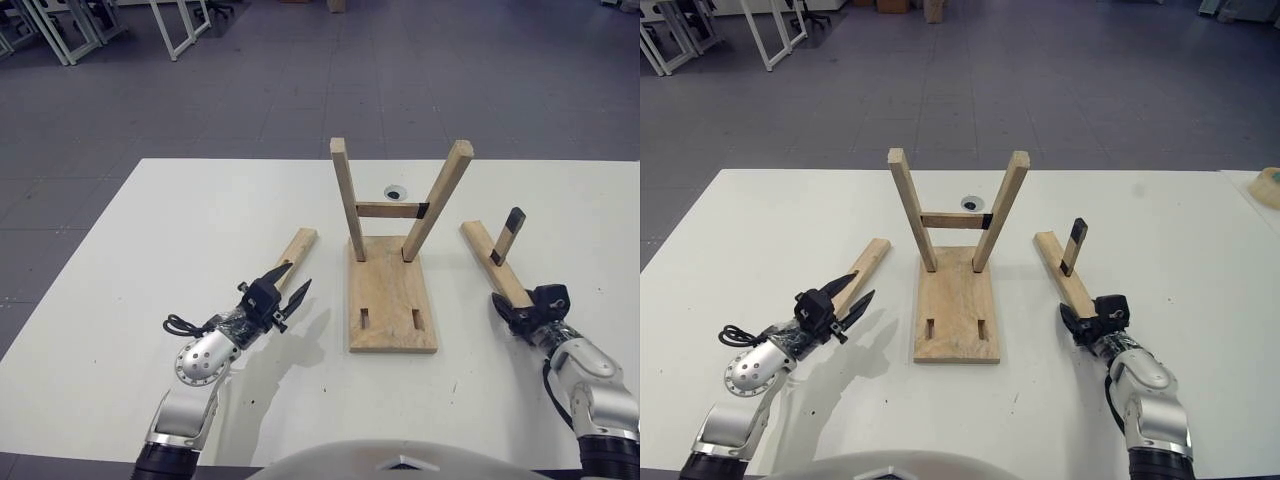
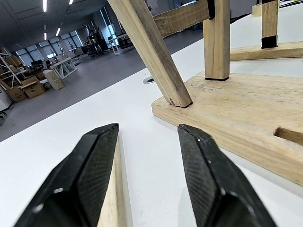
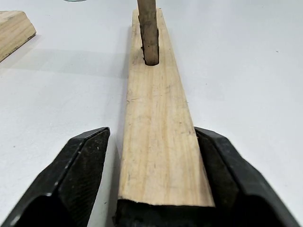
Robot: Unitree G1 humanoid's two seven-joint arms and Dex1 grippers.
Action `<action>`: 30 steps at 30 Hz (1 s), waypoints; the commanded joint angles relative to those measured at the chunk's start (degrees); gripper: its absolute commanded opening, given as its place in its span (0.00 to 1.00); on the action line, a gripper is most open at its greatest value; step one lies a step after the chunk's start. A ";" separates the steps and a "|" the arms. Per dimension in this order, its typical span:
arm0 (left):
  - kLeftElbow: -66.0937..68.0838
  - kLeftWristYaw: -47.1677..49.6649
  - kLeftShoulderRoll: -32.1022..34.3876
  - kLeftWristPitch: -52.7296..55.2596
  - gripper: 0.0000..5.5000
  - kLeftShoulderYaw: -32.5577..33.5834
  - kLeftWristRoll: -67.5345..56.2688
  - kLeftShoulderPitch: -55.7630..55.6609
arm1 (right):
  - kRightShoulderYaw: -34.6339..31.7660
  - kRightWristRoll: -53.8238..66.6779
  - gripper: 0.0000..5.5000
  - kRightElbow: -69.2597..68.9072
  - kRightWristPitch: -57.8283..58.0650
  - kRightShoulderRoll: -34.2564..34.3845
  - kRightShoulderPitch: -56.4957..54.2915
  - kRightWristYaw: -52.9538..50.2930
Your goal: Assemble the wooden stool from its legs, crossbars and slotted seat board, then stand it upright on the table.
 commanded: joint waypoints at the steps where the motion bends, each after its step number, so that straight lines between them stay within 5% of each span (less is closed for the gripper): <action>1: 0.58 -0.28 0.18 0.15 0.42 -0.06 0.30 -0.73 | 0.61 -1.35 0.43 0.95 -2.18 1.95 -0.59 -2.56; 10: -0.36 0.19 -1.05 0.92 0.42 2.52 -3.95 -2.08 | -4.27 8.06 0.37 -10.41 1.02 3.72 -11.13 -6.64; 19: -19.25 4.17 -1.34 32.15 0.42 12.08 -55.99 -8.76 | -12.99 43.34 0.37 -23.20 20.50 1.43 -25.53 -7.81; 24: -23.44 12.16 0.50 39.81 0.42 13.40 -75.72 -14.03 | -11.20 60.05 0.37 -26.76 30.96 -4.30 -25.08 -4.35; 30: -22.35 19.59 3.47 45.81 0.62 10.61 -89.56 -20.51 | -5.42 74.88 0.37 -24.21 38.49 -6.93 -29.07 0.56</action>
